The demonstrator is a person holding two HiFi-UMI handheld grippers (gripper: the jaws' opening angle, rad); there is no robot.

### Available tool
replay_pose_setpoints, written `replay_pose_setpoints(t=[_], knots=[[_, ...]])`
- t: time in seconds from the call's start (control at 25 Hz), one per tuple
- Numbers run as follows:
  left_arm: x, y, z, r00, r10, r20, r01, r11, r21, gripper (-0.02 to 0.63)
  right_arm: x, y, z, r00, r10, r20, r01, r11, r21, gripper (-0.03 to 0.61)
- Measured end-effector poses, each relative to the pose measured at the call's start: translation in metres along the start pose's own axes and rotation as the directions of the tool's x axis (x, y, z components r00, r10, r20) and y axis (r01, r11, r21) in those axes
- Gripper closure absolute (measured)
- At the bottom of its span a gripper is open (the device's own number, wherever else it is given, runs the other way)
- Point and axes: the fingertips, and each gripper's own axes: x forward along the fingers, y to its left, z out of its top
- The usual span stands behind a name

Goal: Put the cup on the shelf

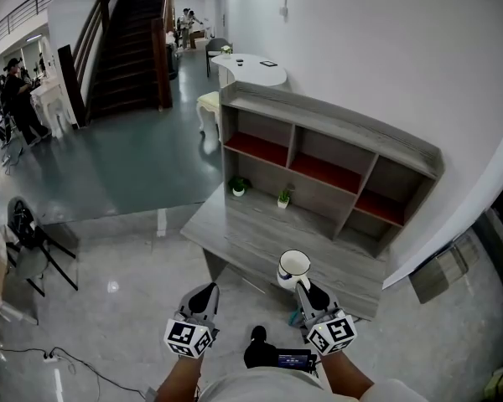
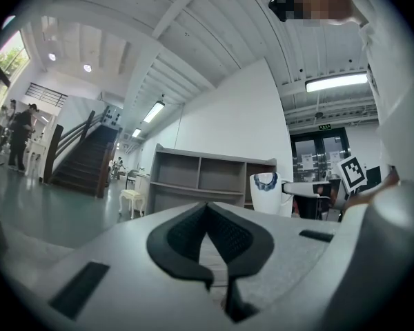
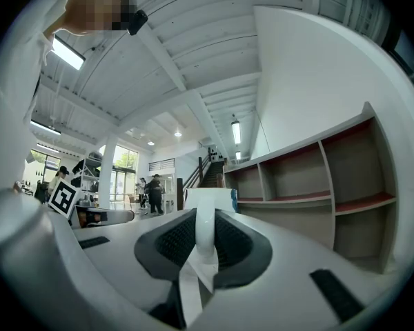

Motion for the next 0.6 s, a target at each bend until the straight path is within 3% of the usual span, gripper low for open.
replay_pose_setpoints(t=[0.6], knots=[[0.115,0.074,0.007,1.0,-0.008,-0.013,0.008,1.0,0.006,0.605,0.129,-0.067,-0.009,0.999,0.048,0.018,-0.049,0.999,0.013,0.5]])
